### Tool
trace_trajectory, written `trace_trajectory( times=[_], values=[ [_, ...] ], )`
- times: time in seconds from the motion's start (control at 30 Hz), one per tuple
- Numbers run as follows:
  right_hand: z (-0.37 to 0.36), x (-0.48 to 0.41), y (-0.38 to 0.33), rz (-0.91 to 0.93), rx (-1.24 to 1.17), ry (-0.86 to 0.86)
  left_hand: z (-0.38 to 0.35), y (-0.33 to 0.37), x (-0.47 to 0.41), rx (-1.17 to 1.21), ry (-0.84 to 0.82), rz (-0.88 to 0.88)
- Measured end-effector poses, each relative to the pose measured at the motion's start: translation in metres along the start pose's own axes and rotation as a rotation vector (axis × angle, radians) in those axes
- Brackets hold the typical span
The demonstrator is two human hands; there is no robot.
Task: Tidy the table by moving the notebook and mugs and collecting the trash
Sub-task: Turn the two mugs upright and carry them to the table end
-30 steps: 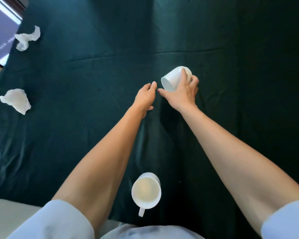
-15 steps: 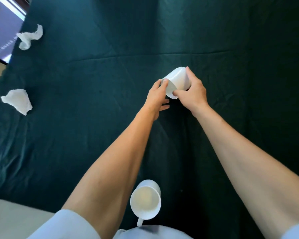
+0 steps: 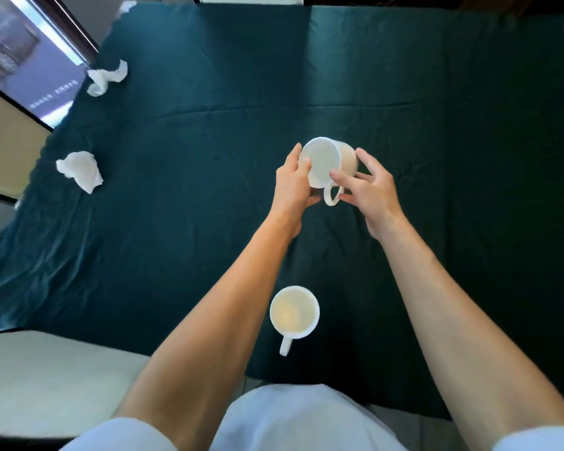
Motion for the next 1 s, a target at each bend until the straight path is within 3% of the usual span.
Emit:
trace_trajectory(
  times=[0.17,0.3,0.6,1.0],
  values=[
    [0.0,0.081,-0.004,0.03,-0.1,0.099,0.011,-0.029,0.064,-0.084,0.011,-0.119],
    [-0.001,0.148,0.004,0.036,-0.132,0.124,0.014,-0.045,0.127,-0.047,-0.089,-0.22],
    [0.021,0.245,0.025,0.045,-0.23,0.198,0.01,-0.124,0.19,-0.14,-0.155,-0.063],
    [0.059,0.252,0.076,-0.084,-0.322,0.251,-0.028,-0.173,0.196,-0.234,-0.169,-0.032]
  ],
)
Point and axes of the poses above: each hand's wrist, its own x-axis away from the middle knuckle, its own z-axis out of the back of the hand, y = z × x, the point moved 6 cm from there along -x, towards the middle knuckle, and after that the axes turned 10 degrees about z, right-handed, at the moved point
